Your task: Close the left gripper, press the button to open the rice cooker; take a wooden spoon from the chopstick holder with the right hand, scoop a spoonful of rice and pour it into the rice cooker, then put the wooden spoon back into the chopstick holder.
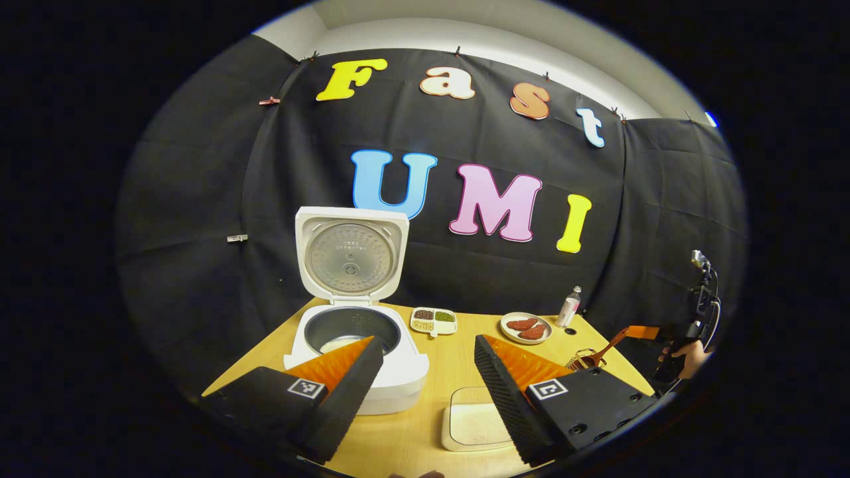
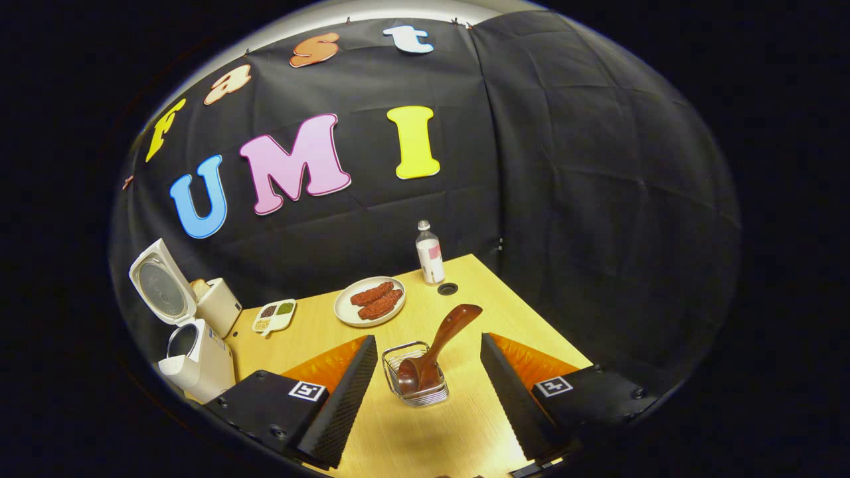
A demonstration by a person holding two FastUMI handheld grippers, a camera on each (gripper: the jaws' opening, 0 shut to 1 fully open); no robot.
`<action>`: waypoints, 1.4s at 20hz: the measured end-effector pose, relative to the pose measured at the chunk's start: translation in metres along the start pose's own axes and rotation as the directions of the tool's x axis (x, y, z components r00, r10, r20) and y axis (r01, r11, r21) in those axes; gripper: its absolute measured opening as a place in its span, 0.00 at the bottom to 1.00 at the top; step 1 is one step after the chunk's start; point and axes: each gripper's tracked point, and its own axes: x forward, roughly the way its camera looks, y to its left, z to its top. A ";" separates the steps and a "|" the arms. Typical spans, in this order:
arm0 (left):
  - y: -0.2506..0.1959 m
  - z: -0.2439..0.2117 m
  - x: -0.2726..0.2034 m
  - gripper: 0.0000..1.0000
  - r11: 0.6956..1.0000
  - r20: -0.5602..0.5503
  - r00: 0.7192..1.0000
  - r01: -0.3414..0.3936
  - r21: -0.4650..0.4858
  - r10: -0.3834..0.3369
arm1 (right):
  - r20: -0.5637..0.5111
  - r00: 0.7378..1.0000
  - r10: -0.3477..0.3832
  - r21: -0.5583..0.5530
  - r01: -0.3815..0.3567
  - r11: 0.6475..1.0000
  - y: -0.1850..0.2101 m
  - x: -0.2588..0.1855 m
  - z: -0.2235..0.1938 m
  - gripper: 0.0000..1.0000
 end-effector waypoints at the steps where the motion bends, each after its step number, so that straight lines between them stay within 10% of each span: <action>1: -0.005 0.000 0.002 0.96 1.000 0.003 1.000 -0.007 0.003 0.007 | -0.015 1.000 0.014 0.013 -0.013 1.000 -0.001 0.010 -0.005 0.98; 13: -0.050 -0.057 0.025 0.95 0.994 -0.151 0.982 -0.108 0.016 0.109 | -0.141 0.985 0.097 0.107 -0.082 0.991 -0.010 0.114 -0.043 0.96; 17: -0.073 -0.068 0.027 0.95 0.995 -0.171 0.980 -0.097 0.025 0.100 | -0.175 0.972 0.156 0.154 -0.129 0.979 0.002 0.127 -0.049 0.80; 21: -0.088 -0.079 0.025 0.95 0.995 -0.187 0.978 -0.094 0.024 0.097 | -0.166 0.970 0.177 0.164 -0.150 0.975 0.003 0.128 -0.045 0.29; 28: -0.091 -0.095 0.015 0.95 0.996 -0.206 0.975 -0.086 0.003 0.085 | -0.139 0.968 0.211 0.124 -0.194 0.973 0.012 0.112 -0.025 0.17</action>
